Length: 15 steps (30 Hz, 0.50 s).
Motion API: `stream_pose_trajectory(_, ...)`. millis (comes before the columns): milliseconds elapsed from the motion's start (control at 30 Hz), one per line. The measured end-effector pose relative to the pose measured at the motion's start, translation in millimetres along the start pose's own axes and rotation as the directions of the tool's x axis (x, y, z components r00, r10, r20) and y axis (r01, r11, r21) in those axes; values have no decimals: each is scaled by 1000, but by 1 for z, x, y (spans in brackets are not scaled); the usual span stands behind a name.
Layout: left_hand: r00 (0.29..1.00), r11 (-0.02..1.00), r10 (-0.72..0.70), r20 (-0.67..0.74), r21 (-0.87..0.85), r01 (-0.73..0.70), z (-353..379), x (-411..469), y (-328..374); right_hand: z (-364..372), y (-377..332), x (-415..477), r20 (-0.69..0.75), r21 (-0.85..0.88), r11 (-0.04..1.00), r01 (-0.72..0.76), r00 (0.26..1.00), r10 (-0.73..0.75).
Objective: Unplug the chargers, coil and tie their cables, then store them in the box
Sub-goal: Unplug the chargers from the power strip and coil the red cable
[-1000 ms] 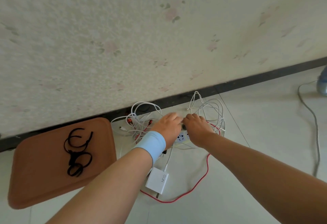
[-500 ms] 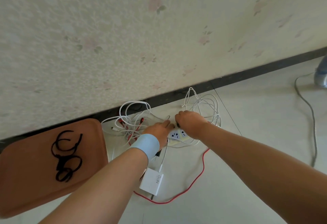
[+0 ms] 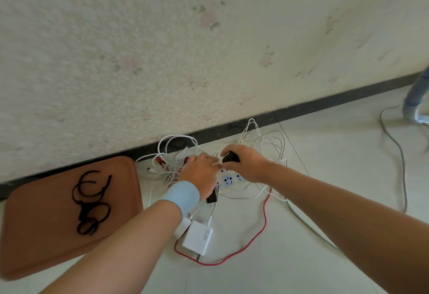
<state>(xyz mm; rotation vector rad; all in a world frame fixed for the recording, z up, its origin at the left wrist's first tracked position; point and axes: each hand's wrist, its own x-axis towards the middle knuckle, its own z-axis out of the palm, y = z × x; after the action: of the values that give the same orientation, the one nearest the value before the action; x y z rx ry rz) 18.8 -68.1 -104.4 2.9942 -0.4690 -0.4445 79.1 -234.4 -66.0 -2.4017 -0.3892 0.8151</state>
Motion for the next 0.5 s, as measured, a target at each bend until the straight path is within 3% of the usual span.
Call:
stream_pose_trajectory(67,992,994,-37,-119,-105,24,-6,-10,-4,8,-6,-1,45,296,941,-165,986,158)
stream_pose_trajectory(133,974,985,-57,-220,-173,18,-14,-22,-5,7,-10,0,124,398,881,-255,967,224)
stream_pose_trajectory(267,935,1000,-12,-354,-10,10,-17,-29,-1,-3,-7,2,131,344,921,-181,981,144)
stream_pose_trajectory(367,914,999,11,-406,-40,-30,-19,-20,3,-11,-2,2,42,163,981,-104,994,98)
stream_pose_trajectory(433,925,981,87,-369,-130,-144,-22,-11,8,-12,6,1,67,193,974,-120,992,109)
stream_pose_trajectory(500,964,949,125,-235,-256,-185,-24,-3,13,-9,14,-1,97,274,948,-160,986,138)
